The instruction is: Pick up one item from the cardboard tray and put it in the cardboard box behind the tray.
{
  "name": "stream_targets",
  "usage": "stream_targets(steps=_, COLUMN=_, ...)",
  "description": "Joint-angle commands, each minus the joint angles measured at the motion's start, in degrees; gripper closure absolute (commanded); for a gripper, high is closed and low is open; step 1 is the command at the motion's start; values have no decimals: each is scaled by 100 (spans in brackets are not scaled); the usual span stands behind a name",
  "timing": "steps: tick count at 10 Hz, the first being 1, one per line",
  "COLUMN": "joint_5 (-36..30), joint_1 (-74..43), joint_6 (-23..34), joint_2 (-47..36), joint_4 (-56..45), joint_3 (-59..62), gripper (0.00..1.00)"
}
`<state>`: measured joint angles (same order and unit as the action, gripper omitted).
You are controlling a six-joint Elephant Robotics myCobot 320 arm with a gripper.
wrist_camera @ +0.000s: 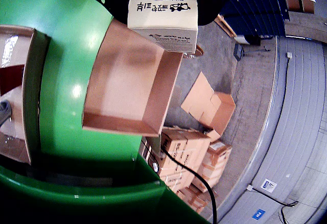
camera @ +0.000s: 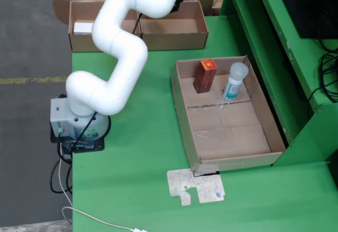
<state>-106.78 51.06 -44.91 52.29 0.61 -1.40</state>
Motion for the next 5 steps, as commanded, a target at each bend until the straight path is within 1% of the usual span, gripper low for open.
stream_targets(steps=1, joint_5=-8, joint_1=-2, joint_6=-63, joint_2=-263, joint_4=59, joint_3=140, gripper=100)
stream_targets(steps=2, joint_5=103, joint_1=12, joint_6=-72, joint_2=-214, joint_4=165, joint_3=140, gripper=100)
stream_targets(steps=3, joint_5=382, joint_1=16, joint_6=25, joint_2=-127, joint_4=345, joint_3=140, gripper=100)
stream_targets(steps=5, joint_5=335, joint_1=-78, joint_6=8, joint_2=-92, joint_4=310, joint_3=141, gripper=100)
